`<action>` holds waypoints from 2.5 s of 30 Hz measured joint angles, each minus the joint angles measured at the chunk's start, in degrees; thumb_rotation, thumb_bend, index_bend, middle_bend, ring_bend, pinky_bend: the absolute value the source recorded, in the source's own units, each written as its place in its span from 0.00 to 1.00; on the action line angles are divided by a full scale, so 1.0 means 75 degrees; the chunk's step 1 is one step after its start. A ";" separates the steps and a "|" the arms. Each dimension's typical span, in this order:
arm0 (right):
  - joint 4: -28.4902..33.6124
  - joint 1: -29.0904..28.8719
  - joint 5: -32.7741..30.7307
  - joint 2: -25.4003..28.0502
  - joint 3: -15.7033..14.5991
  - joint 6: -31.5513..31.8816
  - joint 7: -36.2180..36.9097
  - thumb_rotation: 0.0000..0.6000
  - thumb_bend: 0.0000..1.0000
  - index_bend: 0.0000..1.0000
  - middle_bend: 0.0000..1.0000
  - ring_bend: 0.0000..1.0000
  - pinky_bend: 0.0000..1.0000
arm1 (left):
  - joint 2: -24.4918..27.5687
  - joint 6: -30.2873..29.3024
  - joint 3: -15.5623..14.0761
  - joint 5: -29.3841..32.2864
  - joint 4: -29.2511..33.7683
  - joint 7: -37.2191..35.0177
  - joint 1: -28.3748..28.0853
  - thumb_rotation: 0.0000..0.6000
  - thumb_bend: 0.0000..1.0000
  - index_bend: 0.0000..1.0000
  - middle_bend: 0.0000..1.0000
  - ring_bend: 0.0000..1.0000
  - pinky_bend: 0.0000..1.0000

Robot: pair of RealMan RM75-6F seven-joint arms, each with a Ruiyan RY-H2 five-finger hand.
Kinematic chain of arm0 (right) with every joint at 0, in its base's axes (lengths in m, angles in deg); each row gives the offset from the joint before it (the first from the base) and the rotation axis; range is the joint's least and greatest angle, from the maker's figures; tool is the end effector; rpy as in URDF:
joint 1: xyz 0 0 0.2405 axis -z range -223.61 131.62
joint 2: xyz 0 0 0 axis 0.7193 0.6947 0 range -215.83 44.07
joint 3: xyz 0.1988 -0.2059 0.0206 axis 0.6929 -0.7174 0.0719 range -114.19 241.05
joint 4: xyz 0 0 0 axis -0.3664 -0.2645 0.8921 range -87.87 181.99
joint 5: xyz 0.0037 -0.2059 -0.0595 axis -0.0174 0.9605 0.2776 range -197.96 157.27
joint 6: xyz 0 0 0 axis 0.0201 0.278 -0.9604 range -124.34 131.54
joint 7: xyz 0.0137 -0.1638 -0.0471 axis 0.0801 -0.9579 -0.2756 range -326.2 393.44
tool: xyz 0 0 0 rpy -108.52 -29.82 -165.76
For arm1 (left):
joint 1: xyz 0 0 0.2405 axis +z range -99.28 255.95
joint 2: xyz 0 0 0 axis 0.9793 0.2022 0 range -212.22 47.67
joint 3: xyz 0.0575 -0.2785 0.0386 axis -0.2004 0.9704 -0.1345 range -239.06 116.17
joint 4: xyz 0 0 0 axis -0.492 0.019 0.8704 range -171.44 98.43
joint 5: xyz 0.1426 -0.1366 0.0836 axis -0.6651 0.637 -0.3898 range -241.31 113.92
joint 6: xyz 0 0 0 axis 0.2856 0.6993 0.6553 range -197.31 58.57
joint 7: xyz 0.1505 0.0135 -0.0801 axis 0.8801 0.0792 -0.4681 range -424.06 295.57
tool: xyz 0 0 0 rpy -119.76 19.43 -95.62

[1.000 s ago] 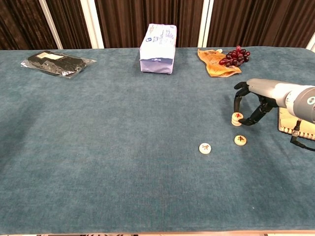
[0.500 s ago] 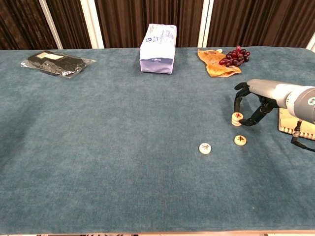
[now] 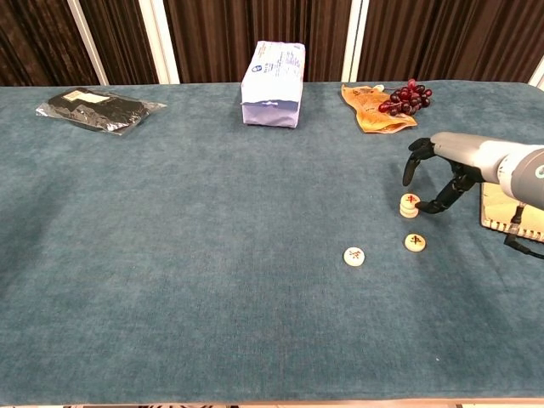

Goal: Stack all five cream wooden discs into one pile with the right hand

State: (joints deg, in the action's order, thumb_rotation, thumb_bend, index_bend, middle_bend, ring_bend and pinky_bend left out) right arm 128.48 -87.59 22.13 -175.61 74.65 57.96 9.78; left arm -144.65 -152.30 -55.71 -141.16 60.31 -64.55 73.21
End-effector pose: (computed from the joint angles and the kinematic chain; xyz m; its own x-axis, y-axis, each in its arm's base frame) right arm -0.2271 -0.4016 -0.0287 0.3285 -0.3757 0.8666 -0.9403 -0.0432 0.3377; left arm -0.3458 0.2204 0.1822 0.3266 -0.0089 0.9451 0.9386 0.1211 -0.3231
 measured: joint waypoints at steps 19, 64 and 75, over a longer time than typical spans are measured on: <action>0.1326 0.0944 0.2013 0.1005 -0.0575 0.1069 0.0750 1.00 0.41 0.32 0.00 0.00 0.00 | 0.0005 0.0034 -0.0022 0.0028 0.0078 0.0009 0.0010 1.00 0.48 0.15 0.00 0.00 0.00; -0.2381 0.1594 0.6195 -0.0540 -0.1662 0.1668 0.3826 1.00 0.40 0.32 0.00 0.00 0.00 | 0.0063 0.0170 0.0010 0.0293 0.0211 0.0002 0.0019 1.00 0.48 0.16 0.00 0.00 0.00; -0.2731 0.1588 0.6312 -0.0677 -0.1656 0.1632 0.3963 1.00 0.40 0.40 0.00 0.00 0.00 | 0.0067 0.0171 0.0018 0.0298 0.0205 -0.0015 0.0020 1.00 0.48 0.16 0.00 0.00 0.00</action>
State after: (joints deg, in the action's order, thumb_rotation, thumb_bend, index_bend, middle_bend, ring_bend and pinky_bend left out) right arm 107.99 -75.68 69.47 -180.69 62.23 70.21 39.50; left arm -144.14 -151.02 -55.58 -138.92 61.85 -64.66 73.36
